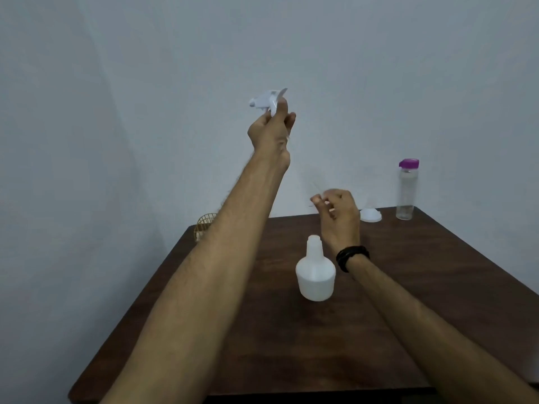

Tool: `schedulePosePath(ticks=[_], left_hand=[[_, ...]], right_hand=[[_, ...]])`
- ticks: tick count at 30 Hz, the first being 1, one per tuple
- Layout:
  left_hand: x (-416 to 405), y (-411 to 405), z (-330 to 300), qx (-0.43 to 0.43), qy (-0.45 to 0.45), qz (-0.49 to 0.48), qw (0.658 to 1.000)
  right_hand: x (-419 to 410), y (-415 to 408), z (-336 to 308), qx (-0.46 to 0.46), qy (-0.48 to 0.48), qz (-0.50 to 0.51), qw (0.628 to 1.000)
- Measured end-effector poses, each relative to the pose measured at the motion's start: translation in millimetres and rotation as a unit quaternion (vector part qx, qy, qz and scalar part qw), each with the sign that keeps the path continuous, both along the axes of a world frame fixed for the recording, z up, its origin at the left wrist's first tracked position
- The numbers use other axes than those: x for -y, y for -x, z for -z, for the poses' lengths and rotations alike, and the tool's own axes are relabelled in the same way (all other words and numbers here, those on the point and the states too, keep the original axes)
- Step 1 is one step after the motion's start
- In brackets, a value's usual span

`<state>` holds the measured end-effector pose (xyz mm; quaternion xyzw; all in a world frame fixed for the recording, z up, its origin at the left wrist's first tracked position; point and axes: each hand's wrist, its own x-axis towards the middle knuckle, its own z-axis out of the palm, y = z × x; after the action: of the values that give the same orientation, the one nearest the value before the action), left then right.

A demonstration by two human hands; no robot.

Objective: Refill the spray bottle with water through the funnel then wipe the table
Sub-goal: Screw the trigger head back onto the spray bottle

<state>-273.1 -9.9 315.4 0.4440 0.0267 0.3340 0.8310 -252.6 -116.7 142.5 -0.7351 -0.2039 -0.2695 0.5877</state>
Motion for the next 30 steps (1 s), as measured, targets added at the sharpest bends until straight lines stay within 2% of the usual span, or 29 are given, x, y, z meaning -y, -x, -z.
schedulePosePath(ticks=[7,10,18,28,30], left_hand=[[5.2,-2.3,2.2,0.007,-0.002,0.026,1.000],[4.9,-2.7,9.5,0.008,-0.003,0.032,0.999],[-2.1,-0.8,20.5,-0.002,-0.023,0.021,1.000],[-12.9,-2.9,58.8,-0.041,-0.112,-0.044,0.992],[-11.5,-1.6,75.3,-0.042,-0.149,-0.066,0.986]], right_hand=[[20.5,-13.9,10.6,-0.067,0.012,-0.110,0.992],[22.1,-14.5,13.1,-0.075,0.002,-0.116,0.990],[19.1,-21.6,22.6,-0.078,0.057,-0.119,0.988],[9.9,-24.4,40.6,-0.098,0.197,-0.117,0.968],[12.8,-26.5,48.5,-0.122,0.192,-0.137,0.964]])
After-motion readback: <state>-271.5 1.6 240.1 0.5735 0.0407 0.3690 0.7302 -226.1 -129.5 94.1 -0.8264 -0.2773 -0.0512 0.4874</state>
